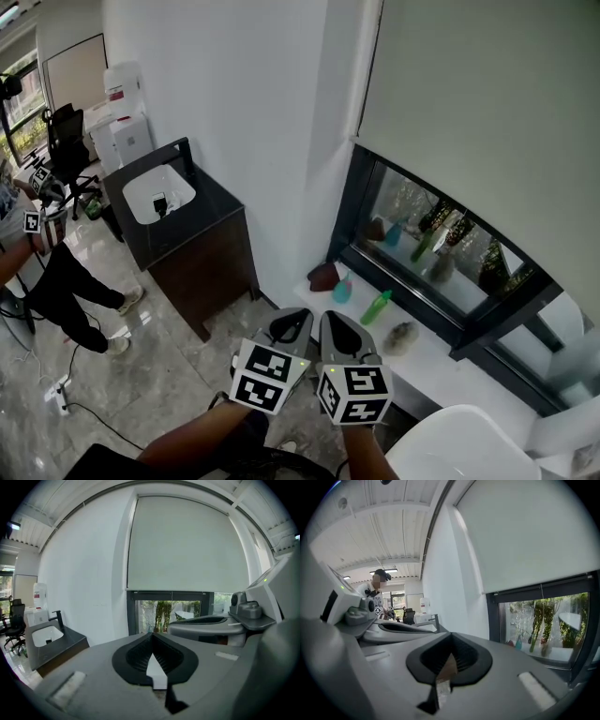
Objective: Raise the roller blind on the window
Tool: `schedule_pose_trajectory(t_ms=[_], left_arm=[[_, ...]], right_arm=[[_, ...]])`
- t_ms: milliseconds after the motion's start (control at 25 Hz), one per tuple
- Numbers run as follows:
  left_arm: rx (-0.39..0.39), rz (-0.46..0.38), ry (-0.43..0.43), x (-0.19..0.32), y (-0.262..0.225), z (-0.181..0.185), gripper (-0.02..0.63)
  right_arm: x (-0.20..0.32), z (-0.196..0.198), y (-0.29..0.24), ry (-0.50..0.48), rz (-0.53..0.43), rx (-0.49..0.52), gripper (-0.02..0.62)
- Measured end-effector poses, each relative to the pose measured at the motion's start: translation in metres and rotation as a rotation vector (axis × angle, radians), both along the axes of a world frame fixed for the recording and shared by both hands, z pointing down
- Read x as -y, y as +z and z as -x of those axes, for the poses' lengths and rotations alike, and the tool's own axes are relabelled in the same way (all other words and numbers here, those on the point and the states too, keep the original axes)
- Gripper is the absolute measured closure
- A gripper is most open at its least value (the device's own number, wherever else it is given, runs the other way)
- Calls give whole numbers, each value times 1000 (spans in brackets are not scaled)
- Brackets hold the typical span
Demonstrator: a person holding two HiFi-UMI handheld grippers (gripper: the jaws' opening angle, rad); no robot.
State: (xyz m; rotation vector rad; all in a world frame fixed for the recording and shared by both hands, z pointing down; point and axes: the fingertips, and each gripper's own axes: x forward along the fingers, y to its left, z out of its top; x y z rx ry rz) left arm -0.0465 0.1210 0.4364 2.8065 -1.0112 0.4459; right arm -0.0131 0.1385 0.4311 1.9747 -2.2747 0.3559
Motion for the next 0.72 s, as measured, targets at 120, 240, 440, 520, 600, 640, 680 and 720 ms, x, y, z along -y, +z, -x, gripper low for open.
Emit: schedule_pose_trajectory(t_ms=[120,240,440,520,600,640,680,720], left_arm=[[-3,5,4,16,3,-10,606],[-12,6,18,36,5,-22,606],[-21,15,35,85,11,-43,606],[-23,15,44,105,10,-51,606],[-24,15,51,125,9,-56,606],[-23,16,53,135,8,-58,606],[-22,16,55,144,7,-58,606],[-21,15,58,154,6,-59,606]], right_arm=[[15,-10,4,3,3,2,600],[33,-21,8,14,9,-6,600],[77,-39,13,29,16,-17,600],[97,-46,14,38,16,-17,600],[118,-53,13,49,16,-13,600],[129,-55,13,53,16,-11,600],[139,-56,12,56,15,-10,600],[149,-57,11,59,15,-9,600]])
